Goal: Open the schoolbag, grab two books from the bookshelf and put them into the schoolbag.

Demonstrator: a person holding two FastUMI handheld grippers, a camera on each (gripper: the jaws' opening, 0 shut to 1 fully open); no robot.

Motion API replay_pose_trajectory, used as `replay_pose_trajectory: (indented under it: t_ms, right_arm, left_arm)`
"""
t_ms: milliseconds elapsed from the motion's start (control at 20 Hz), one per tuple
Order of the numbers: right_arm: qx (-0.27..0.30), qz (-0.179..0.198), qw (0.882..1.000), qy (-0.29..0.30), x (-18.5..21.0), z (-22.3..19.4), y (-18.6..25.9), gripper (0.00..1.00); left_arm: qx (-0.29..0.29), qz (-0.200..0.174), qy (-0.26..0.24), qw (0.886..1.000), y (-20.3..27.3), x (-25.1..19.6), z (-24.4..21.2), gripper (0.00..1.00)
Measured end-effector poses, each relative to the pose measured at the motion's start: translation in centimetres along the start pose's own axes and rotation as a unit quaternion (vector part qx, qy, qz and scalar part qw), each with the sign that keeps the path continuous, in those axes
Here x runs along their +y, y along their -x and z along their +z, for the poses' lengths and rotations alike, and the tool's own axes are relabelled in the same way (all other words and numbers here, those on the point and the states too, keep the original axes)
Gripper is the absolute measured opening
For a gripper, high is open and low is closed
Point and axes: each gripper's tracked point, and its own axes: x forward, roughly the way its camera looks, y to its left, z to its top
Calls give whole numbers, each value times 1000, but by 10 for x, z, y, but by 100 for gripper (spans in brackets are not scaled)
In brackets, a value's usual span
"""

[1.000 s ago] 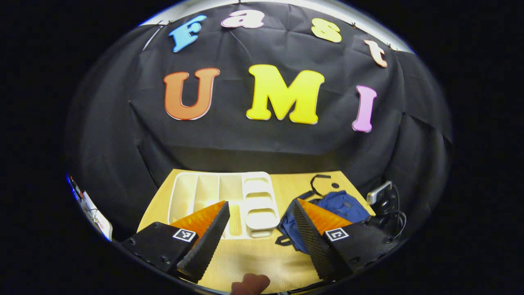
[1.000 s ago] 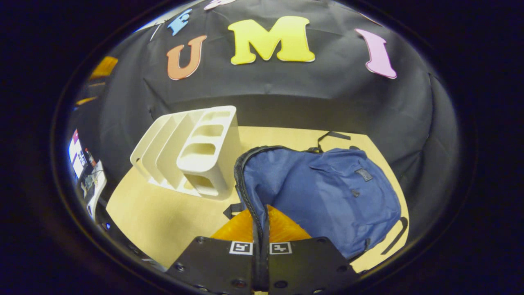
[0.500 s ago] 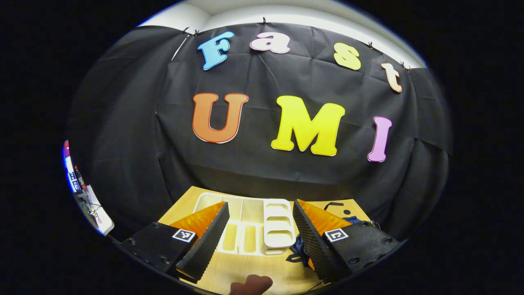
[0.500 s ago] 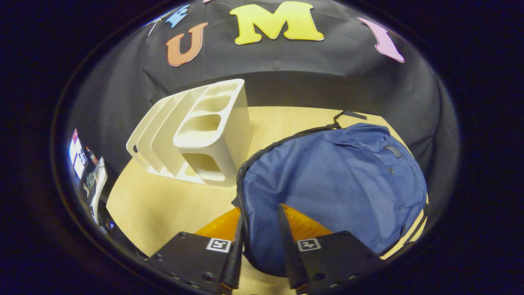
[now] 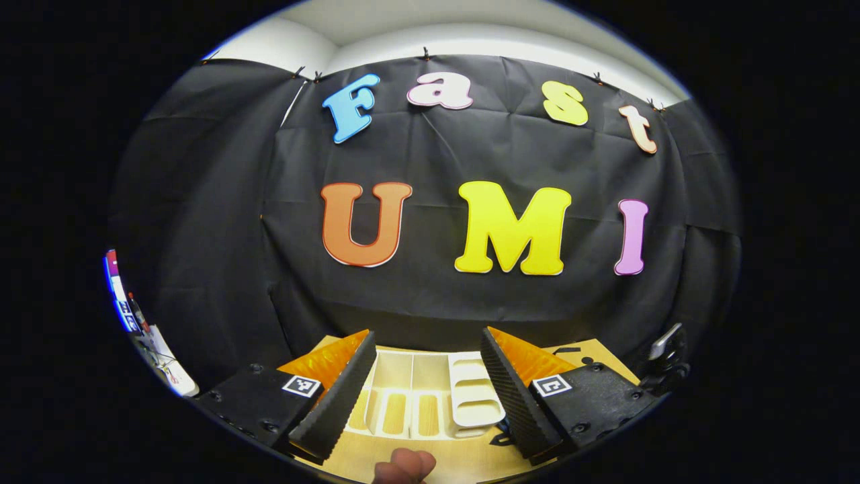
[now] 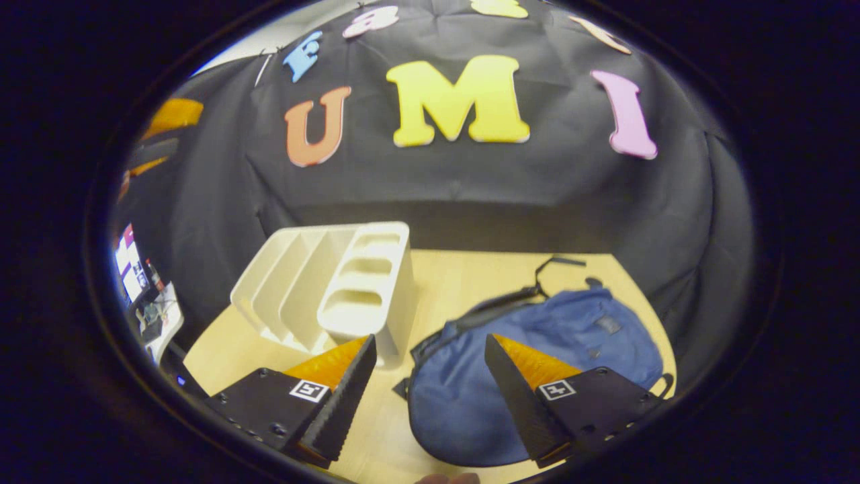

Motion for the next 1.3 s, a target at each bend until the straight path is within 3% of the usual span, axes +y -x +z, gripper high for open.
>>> replay_pose_trajectory:
  t_ms: [200,250,300,400,450,650,700,850,900,1150,1200,1300]
  right_arm:
    - [-148,-37,988,23,-6,125,57,96]
    - [-171,-57,983,34,-11,145,73,100]
    - [-187,-70,979,41,-14,160,86,96]
    - [-214,-75,973,39,-12,185,105,96]
    - [-226,-79,970,38,-14,197,111,96]
    - [-250,-100,963,30,-31,218,119,97]
    - [-247,-105,963,28,-35,216,118,97]
    - [-245,-112,963,22,-42,216,125,98]
    - [-244,-111,963,17,-42,215,127,95]
    - [-227,-108,968,-6,-49,210,122,98]
    - [-226,-108,968,-6,-50,212,122,98]
    - [-234,-106,966,-7,-49,220,126,97]
  left_arm:
    - [-14,-22,15,1000,-5,-18,14,98]
    - [-15,-25,25,999,-5,-24,18,100]
    - [-18,-29,29,999,-6,-28,23,98]
    - [-35,-28,14,999,-6,-34,33,94]
    - [-42,-31,5,999,-5,-39,37,98]
    - [-55,-36,-4,998,1,-56,49,98]
    - [-55,-38,-2,998,3,-59,49,100]
    - [-58,-32,-7,998,5,-65,53,94]
    - [-57,-34,-2,998,5,-69,54,98]
    - [-61,-30,4,998,3,-75,60,98]
    - [-62,-28,2,998,4,-73,61,94]
    - [-70,-26,6,997,3,-73,67,94]
